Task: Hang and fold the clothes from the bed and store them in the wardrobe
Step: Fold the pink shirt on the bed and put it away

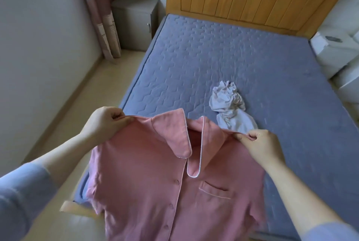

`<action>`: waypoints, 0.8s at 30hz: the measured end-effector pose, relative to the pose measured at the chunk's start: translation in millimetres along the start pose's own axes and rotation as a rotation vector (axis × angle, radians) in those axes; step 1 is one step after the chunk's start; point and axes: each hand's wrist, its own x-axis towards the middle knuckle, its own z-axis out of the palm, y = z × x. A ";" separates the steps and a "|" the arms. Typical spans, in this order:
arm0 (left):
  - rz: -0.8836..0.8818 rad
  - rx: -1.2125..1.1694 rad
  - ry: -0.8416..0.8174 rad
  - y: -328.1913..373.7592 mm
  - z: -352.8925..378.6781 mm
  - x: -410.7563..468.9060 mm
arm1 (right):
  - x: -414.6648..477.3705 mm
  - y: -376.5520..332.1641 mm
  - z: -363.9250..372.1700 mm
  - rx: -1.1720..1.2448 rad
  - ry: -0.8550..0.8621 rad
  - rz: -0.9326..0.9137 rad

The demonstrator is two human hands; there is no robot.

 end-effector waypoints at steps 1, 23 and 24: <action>-0.033 0.017 -0.006 -5.7 17.6 16.0 | 16.8 9.2 17.4 0.009 -0.028 0.017; -0.199 0.190 -0.021 -73.7 284.4 285.0 | 266.6 138.0 266.1 -0.070 -0.096 0.235; -0.185 0.206 -0.020 -76.1 289.3 296.3 | 274.6 139.1 273.0 -0.083 -0.079 0.244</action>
